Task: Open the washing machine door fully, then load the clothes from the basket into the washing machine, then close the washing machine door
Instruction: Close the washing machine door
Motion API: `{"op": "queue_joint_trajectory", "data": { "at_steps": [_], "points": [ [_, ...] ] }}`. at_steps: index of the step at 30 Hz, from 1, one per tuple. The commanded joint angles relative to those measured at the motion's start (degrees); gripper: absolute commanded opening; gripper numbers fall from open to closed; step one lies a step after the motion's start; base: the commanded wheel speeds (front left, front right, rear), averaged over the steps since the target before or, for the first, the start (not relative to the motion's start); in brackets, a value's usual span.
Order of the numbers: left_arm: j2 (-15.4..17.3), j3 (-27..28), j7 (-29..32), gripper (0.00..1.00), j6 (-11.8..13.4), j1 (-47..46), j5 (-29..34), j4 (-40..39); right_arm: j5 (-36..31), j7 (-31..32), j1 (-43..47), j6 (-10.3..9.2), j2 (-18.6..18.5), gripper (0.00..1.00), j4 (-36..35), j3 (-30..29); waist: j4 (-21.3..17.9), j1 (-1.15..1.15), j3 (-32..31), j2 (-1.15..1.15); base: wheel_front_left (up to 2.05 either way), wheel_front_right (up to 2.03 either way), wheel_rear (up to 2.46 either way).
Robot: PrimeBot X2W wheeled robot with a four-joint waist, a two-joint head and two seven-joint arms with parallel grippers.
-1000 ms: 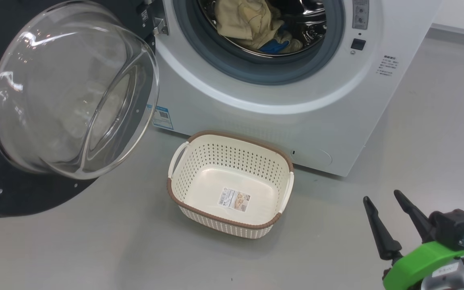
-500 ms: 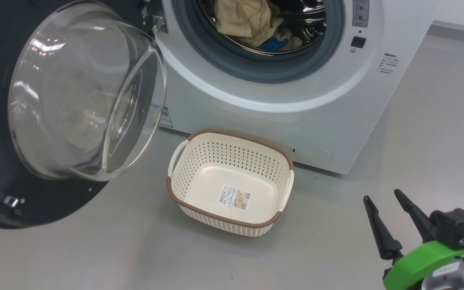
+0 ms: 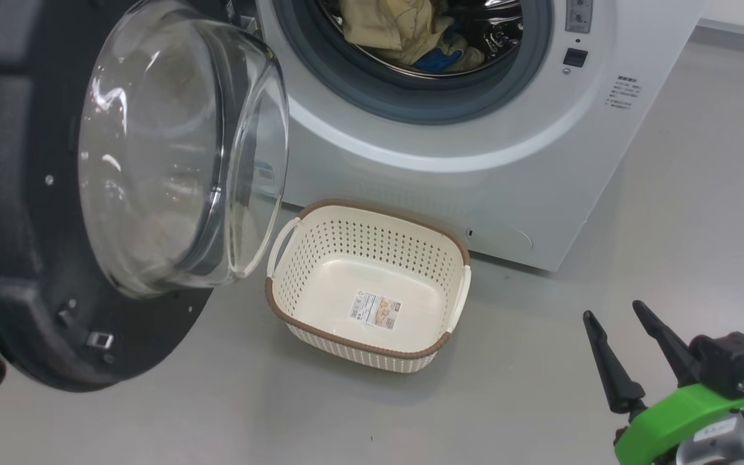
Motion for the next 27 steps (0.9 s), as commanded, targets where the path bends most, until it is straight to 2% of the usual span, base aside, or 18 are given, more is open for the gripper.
{"op": "queue_joint_trajectory", "data": {
  "at_steps": [1,14,27],
  "points": [
    [1.29,0.57,1.31,0.0,-0.37,-0.85,-0.81,-3.29,0.33,-0.85,-2.93,0.01,-1.06,1.0,-1.7,0.72,-0.13,0.0,0.1,0.0,0.0,0.0,0.0],
    [-3.96,-2.09,6.4,0.0,2.45,1.92,-4.38,-15.24,0.48,-1.53,-4.18,0.01,-0.85,1.0,-1.28,0.7,-1.83,0.0,1.28,0.0,0.0,0.0,0.0],
    [-6.23,-4.61,8.89,0.0,4.3,3.64,-5.01,-21.96,0.72,-2.38,-5.23,0.01,-0.51,1.0,-0.07,1.47,-3.76,0.0,1.25,0.0,0.0,0.0,0.0]
  ]
}}
